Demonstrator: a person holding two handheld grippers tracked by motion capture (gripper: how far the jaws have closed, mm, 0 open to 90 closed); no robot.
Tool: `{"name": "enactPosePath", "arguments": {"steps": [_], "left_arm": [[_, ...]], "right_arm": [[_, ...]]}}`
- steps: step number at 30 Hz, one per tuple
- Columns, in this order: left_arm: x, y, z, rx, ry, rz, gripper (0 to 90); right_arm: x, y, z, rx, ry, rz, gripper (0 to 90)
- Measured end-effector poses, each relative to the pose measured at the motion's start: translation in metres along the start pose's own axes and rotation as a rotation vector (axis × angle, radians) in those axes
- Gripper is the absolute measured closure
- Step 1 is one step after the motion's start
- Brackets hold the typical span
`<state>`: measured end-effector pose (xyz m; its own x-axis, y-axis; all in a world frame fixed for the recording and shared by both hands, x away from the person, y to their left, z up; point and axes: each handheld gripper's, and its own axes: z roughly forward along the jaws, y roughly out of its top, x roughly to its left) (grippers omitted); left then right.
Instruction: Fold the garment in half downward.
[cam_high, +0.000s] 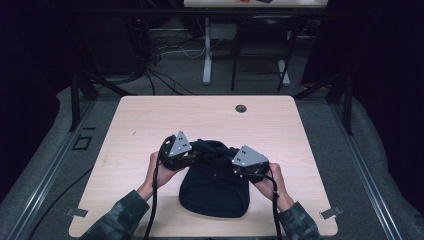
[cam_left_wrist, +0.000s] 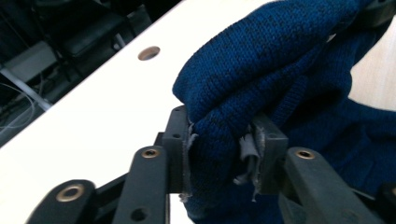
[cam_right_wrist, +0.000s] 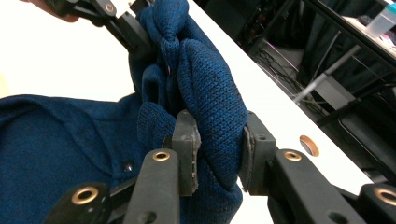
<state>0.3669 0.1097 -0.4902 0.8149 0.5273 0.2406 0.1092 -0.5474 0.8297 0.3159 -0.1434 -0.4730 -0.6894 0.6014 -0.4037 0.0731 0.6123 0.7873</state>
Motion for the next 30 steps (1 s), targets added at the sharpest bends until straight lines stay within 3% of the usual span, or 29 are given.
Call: {"name": "enactPosePath", "arguments": {"steps": [5,12,25,30], "left_arm": [[-0.004,-0.002,-0.001,0.022,-0.009,0.012,64.2],[-0.009,-0.007,-0.003,0.03,-0.038,0.004,64.6],[-0.022,-0.019,-0.013,0.04,-0.072,0.015,65.9],[-0.027,-0.025,-0.012,0.053,-0.104,-0.013,65.6]], "right_arm": [[-0.001,-0.008,0.0,0.011,0.046,0.034,69.9],[0.003,-0.014,-0.002,0.032,0.097,0.044,69.0],[0.013,-0.023,-0.007,0.032,0.124,0.032,68.1],[0.016,-0.028,-0.006,0.053,0.145,0.031,67.6]]}}
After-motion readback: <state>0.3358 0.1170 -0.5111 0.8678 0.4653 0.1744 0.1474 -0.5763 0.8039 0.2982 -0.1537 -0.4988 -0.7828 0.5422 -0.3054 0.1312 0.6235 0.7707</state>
